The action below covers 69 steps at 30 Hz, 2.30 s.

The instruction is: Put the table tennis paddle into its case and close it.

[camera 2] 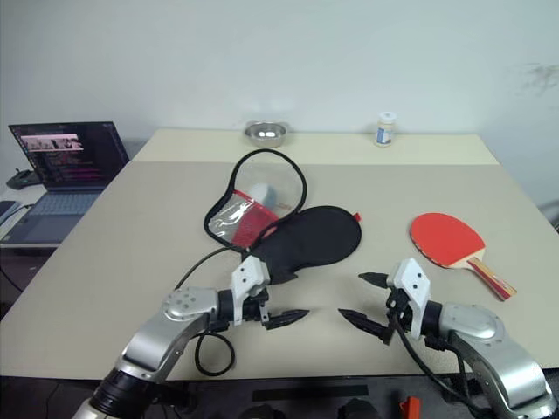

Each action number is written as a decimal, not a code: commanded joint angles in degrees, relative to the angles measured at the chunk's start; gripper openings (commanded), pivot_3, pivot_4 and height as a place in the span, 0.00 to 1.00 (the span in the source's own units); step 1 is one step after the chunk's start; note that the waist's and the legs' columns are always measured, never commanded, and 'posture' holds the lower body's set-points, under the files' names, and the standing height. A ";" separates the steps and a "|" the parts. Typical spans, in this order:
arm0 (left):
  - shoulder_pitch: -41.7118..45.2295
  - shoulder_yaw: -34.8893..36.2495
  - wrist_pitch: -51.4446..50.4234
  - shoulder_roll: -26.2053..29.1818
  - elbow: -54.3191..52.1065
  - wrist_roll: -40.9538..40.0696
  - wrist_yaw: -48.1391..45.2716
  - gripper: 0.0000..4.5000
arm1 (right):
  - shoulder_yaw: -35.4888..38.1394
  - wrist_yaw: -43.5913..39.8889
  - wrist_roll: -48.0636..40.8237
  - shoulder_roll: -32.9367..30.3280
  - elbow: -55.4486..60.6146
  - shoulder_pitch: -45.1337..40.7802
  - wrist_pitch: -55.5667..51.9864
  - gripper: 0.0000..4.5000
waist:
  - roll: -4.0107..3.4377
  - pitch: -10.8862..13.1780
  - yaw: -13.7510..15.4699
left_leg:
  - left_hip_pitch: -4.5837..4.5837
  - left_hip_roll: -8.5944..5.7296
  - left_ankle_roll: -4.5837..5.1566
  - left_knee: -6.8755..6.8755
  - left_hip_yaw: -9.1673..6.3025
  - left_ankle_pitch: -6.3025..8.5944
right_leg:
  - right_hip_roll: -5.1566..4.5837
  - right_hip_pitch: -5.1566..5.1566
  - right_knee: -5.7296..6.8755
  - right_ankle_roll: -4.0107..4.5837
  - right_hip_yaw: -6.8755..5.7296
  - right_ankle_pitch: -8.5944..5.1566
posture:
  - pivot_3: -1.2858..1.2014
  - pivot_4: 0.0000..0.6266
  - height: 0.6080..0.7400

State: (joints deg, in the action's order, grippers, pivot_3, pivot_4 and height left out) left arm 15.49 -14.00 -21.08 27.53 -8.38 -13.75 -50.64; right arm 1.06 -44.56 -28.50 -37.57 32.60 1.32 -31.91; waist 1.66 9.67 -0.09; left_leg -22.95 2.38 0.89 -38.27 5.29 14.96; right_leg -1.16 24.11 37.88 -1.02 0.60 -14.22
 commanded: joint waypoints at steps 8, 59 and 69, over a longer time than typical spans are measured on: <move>4.19 2.84 2.19 -0.90 2.23 -1.24 -0.76 1.00 | 3.90 1.19 -3.10 -1.86 3.27 -1.45 -2.66 1.00 | 0.10 0.03 -0.11 | 0.02 -0.01 0.00 -0.01 0.00 -0.01 | 0.00 -0.01 0.03 -0.01 0.01 0.01 | 0.52 0.24 1.00; 16.94 1.30 -13.11 -9.29 15.33 -4.47 -9.25 0.01 | 13.66 10.59 -13.60 -9.35 9.37 -4.29 -14.94 1.00 | 0.36 0.04 0.00 | -0.08 -0.06 -0.02 -0.04 -0.27 -0.03 | 0.02 -0.06 -0.01 0.04 -0.24 0.01 | 0.52 0.24 1.00; 15.01 3.94 4.57 0.45 19.18 0.00 -12.60 0.28 | 14.73 9.46 -14.30 -9.24 10.65 -0.90 -14.58 1.00 | 0.35 0.03 -0.32 | 0.01 0.04 -0.03 0.08 -0.28 -0.04 | 0.10 -0.05 0.03 0.08 -0.22 -0.01 | 0.52 0.24 1.00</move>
State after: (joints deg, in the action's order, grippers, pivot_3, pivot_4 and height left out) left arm 30.97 -11.52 -20.01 27.36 11.05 -14.16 -62.47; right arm 14.54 -34.81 -42.04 -46.71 41.50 0.79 -47.71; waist 2.01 9.70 -0.41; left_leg -22.94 2.41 0.85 -38.20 5.04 14.92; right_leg -1.06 24.07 37.90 -0.94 0.40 -14.23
